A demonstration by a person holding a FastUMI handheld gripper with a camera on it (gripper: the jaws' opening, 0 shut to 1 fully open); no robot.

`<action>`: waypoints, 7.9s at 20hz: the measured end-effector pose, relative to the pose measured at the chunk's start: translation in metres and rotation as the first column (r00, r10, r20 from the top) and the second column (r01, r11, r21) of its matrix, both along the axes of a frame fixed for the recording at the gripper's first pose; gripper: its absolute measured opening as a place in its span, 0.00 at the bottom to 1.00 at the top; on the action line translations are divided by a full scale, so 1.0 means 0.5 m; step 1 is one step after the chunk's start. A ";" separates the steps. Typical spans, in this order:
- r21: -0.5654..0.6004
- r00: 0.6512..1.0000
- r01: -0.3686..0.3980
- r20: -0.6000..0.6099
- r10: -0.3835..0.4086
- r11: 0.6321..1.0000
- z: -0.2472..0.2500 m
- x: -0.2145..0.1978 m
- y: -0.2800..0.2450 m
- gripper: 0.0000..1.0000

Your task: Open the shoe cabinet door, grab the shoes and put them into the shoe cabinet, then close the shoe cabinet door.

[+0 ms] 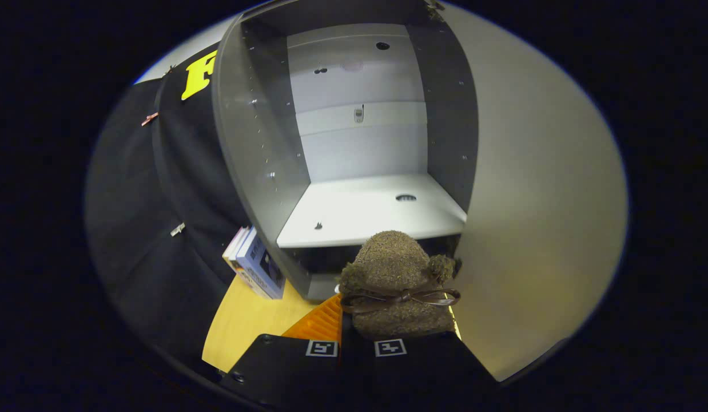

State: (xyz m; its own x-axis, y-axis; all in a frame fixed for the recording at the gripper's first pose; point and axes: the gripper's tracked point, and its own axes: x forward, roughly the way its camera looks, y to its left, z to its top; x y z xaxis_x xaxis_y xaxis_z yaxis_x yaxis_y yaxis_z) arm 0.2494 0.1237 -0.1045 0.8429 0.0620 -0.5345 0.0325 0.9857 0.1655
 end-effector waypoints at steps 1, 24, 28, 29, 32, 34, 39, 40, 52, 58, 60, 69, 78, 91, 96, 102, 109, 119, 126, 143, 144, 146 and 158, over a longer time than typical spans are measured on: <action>0.005 1.000 -0.001 -0.007 0.001 1.000 0.013 0.036 0.002 0.09; -0.141 0.997 0.032 -0.059 -0.041 0.989 -0.110 0.563 -0.023 0.10; -0.150 0.995 0.052 -0.074 -0.063 0.987 -0.114 0.561 -0.025 0.11; -0.153 0.994 0.060 -0.077 -0.072 0.986 -0.114 0.560 -0.027 0.12; -0.161 0.995 0.039 -0.089 -0.054 0.986 -0.112 0.543 -0.019 0.22; -0.169 0.995 0.017 -0.094 -0.033 0.985 -0.108 0.528 -0.011 0.34; -0.141 0.996 -0.018 -0.086 0.006 0.990 -0.074 0.482 0.008 0.87; -0.136 0.997 -0.019 -0.076 0.009 0.990 -0.066 0.473 0.008 0.99; -0.095 0.990 -0.014 0.136 0.027 0.995 0.108 0.308 -0.022 0.98; -0.112 0.920 0.037 0.392 0.010 0.993 0.255 0.154 -0.040 0.98; -0.115 0.900 0.058 0.437 -0.002 0.992 0.282 0.087 -0.046 0.98; -0.130 0.837 0.077 0.547 0.007 0.989 0.362 -0.195 -0.078 0.98; -0.128 0.819 0.077 0.574 0.010 0.989 0.380 -0.394 -0.187 0.98; -0.083 0.796 0.164 0.599 -0.083 0.983 0.434 -0.543 -0.417 0.96; -0.088 0.804 0.254 0.573 -0.159 0.963 0.402 -0.526 -0.521 0.96; -0.108 0.822 0.293 0.536 -0.193 0.950 0.358 -0.454 -0.601 0.96; -0.105 0.829 0.302 0.519 -0.207 0.947 0.345 -0.430 -0.601 0.97; -0.084 0.826 0.315 0.514 -0.230 0.945 0.345 -0.445 -0.524 0.97; -0.077 0.839 0.268 0.509 -0.193 0.961 0.342 -0.438 -0.428 0.97; -0.038 0.874 0.031 0.486 -0.009 0.999 0.329 -0.319 -0.116 0.97; -0.033 0.877 0.009 0.480 0.008 0.999 0.324 -0.306 -0.090 0.97; -0.028 0.884 -0.019 0.466 0.030 0.999 0.316 -0.285 -0.052 0.97; -0.032 0.889 -0.005 0.457 0.019 0.999 0.300 -0.266 -0.048 0.97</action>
State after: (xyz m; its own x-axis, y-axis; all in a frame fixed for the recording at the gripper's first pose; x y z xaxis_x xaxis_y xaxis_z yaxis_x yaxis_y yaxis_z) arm 0.1165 0.0998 0.0454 0.9937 0.0639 -0.0919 -0.0516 0.9901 0.1303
